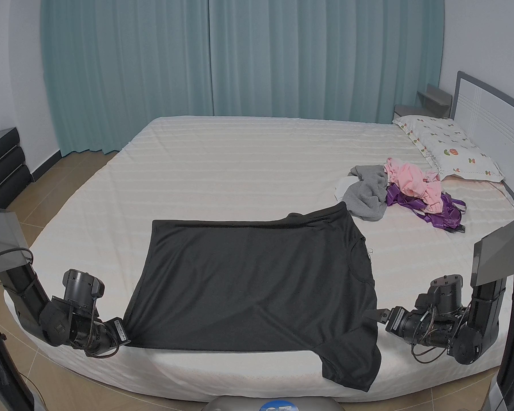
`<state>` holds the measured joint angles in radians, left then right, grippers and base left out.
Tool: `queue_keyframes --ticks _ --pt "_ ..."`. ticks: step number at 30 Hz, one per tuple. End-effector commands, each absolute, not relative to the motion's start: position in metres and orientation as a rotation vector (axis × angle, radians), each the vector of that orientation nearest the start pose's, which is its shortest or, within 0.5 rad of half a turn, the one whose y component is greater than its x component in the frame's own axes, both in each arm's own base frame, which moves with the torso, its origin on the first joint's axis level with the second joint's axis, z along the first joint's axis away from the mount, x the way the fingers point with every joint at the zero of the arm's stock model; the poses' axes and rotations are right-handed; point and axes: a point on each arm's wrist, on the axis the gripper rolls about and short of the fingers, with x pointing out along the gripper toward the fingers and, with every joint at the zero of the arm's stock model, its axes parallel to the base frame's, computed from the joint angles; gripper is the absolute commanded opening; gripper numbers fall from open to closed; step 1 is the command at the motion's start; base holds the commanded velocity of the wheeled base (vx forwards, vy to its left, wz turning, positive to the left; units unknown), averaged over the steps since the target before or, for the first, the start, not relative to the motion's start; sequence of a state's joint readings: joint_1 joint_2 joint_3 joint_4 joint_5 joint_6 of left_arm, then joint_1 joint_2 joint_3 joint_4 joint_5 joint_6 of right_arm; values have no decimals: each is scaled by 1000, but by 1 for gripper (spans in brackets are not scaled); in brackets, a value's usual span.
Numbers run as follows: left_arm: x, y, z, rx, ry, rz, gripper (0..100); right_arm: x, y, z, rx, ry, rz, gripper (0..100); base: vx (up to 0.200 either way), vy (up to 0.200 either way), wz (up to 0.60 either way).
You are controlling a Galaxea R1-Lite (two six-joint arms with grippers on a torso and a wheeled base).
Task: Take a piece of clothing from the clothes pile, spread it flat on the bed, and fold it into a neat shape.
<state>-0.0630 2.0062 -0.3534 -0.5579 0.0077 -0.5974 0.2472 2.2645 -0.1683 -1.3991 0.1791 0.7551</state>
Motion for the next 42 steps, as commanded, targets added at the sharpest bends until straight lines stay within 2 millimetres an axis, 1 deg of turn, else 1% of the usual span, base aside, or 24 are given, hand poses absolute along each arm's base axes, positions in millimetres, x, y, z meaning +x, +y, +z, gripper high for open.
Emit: queue_keyframes --ticks 1,2,3,6,7,9,13,14,15,19,20,25,30,31,33,34,36,39,40,42 --pt "234 -10 3 -492 1060 282 0 258 67 -31 694 796 124 100 0 0 0" --pt "234 -8 3 -490 1060 284 0 260 67 -31 695 792 126 100 0 0 0" --pt "235 -4 3 -485 1056 291 0 268 67 -30 698 781 121 100 0 0 0" --pt "237 7 4 -491 1041 318 0 279 66 -32 700 789 102 100 0 0 0" --pt "237 7 4 -491 1041 318 0 279 66 -32 700 789 102 100 0 0 0" --pt "238 14 4 -491 1035 326 0 290 66 -33 702 810 86 100 0 0 0" --pt "236 14 4 -480 1043 320 0 300 69 -33 700 814 86 100 0 0 0" --pt "236 14 4 -480 1043 320 0 300 69 -33 700 814 86 100 0 0 0" --pt "235 13 2 -480 1050 319 0 305 72 -32 698 815 91 100 0 0 0" --pt "235 12 2 -479 1054 313 0 314 76 -35 694 837 91 100 0 0 0" --pt "235 12 2 -478 1055 312 0 316 76 -35 693 840 91 0 0 0 0" --pt "235 12 2 -479 1055 313 0 323 84 -40 672 868 96 0 0 0 0" --pt "235 12 2 -479 1053 312 0 329 85 -40 640 883 100 0 0 0 0" --pt "235 12 2 -480 1052 312 0 335 85 -35 641 867 100 0 0 0 0" --pt "235 12 3 -480 1049 311 0 337 84 -31 644 852 104 0 0 0 0" --pt "236 11 2 -479 1047 309 0 344 83 -22 650 812 113 0 0 0 0" --pt "237 12 2 -479 1044 309 0 349 83 -14 651 795 116 0 0 0 0" --pt "238 12 1 -481 1044 309 0 355 85 -9 645 809 113 0 0 0 0" --pt "238 12 1 -480 1046 310 0 361 88 -7 625 821 112 0 0 0 0" --pt "238 12 0 -480 1047 310 0 362 88 -6 624 820 112 0 0 0 0"
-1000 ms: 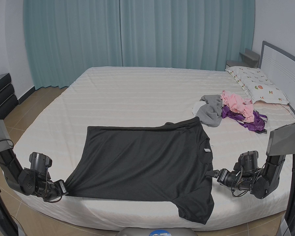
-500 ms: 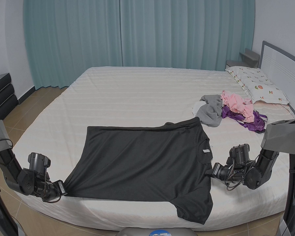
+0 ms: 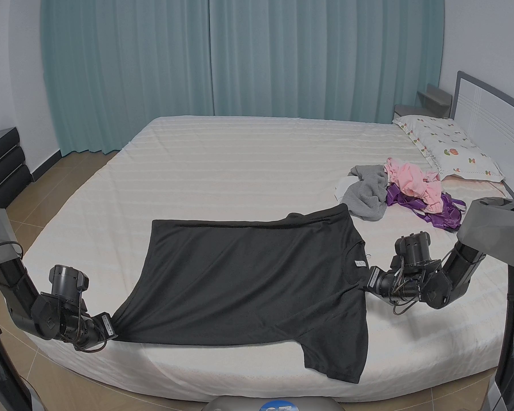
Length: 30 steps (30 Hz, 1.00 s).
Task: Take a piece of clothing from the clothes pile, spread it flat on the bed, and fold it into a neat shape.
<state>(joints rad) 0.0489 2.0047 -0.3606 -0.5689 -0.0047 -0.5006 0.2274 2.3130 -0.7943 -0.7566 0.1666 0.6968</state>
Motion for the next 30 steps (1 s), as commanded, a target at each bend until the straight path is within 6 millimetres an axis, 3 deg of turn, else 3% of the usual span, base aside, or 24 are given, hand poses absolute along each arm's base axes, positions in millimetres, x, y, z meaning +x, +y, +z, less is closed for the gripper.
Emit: queue_keyframes --ticks 1,7,8,14,18,19,24,26,28,30 --pt "239 12 0 -481 1048 309 0 367 90 -8 587 830 113 0 0 0 0" --pt "239 9 0 -478 1053 301 0 368 90 -21 508 875 124 0 0 0 0" --pt "239 9 0 -477 1053 299 0 368 90 -23 500 881 125 100 0 0 0" --pt "239 9 0 -479 1051 300 0 358 85 -4 523 853 137 100 0 0 0" --pt "239 9 0 -479 1053 300 0 335 81 4 525 893 176 100 0 0 0" --pt "239 9 0 -479 1053 300 0 320 80 5 528 923 200 100 0 0 0" --pt "238 9 0 -480 1051 301 0 273 82 -5 503 997 264 100 0 0 0" --pt "238 9 0 -480 1051 301 0 271 81 -7 501 1002 266 100 0 0 0" --pt "238 9 0 -479 1050 300 0 249 85 -13 492 1015 294 100 0 0 0" --pt "238 9 0 -479 1050 300 0 249 85 -13 492 1015 294 100 0 0 0"
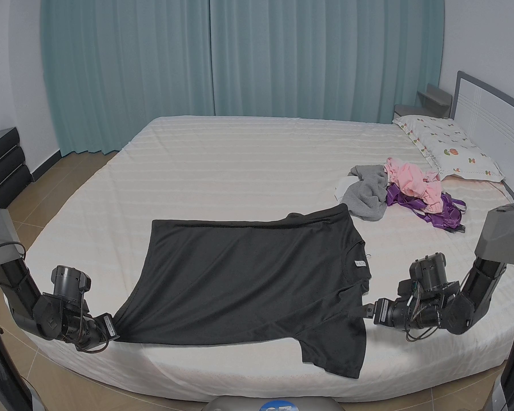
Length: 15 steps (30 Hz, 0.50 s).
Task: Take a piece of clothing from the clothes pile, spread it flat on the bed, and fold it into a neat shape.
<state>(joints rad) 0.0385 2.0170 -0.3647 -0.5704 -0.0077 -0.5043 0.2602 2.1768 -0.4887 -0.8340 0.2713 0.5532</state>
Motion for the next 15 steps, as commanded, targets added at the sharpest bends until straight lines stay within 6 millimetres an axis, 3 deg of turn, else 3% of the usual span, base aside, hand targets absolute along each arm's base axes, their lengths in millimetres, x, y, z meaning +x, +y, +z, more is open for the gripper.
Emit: queue_keyframes --ticks 1,15 --pt "238 9 0 -479 1051 300 0 240 89 -16 481 1032 309 100 0 0 0" --pt "238 9 0 -480 1053 299 0 238 96 -34 460 1093 301 100 0 0 0"
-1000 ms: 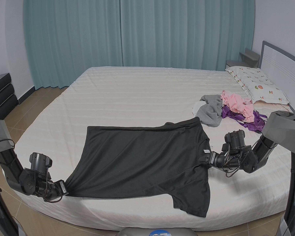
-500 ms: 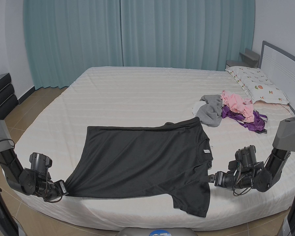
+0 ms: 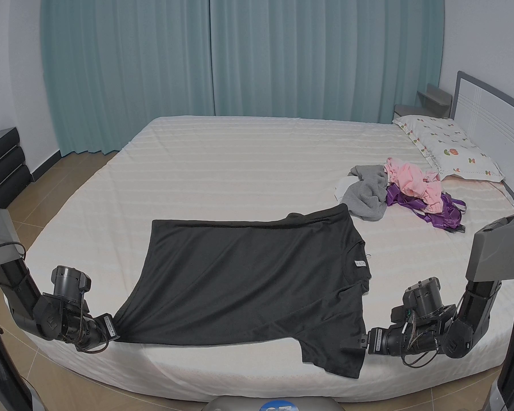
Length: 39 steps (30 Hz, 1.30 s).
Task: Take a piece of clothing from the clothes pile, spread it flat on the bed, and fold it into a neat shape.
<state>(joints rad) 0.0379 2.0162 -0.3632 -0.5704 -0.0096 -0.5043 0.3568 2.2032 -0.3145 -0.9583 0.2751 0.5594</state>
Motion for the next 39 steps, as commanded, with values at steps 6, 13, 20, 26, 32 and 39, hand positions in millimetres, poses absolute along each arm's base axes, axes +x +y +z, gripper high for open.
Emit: queue_keyframes --ticks 6,13,20,26,32,39 --pt "239 9 -3 -479 1062 301 0 244 108 -38 455 1089 296 100 0 0 0" --pt "239 9 -3 -477 1064 301 0 244 111 -40 437 1082 263 100 0 0 0" --pt "238 9 -3 -477 1064 301 0 238 103 -37 444 1082 237 0 0 0 0" --pt "235 5 -3 -464 1075 287 0 225 87 -27 454 1081 201 0 0 0 0" --pt "231 3 -1 -454 1080 279 0 201 76 -14 453 1100 199 0 0 0 0" --pt "228 2 -1 -445 1089 279 0 180 63 -7 418 1116 193 0 0 0 0"
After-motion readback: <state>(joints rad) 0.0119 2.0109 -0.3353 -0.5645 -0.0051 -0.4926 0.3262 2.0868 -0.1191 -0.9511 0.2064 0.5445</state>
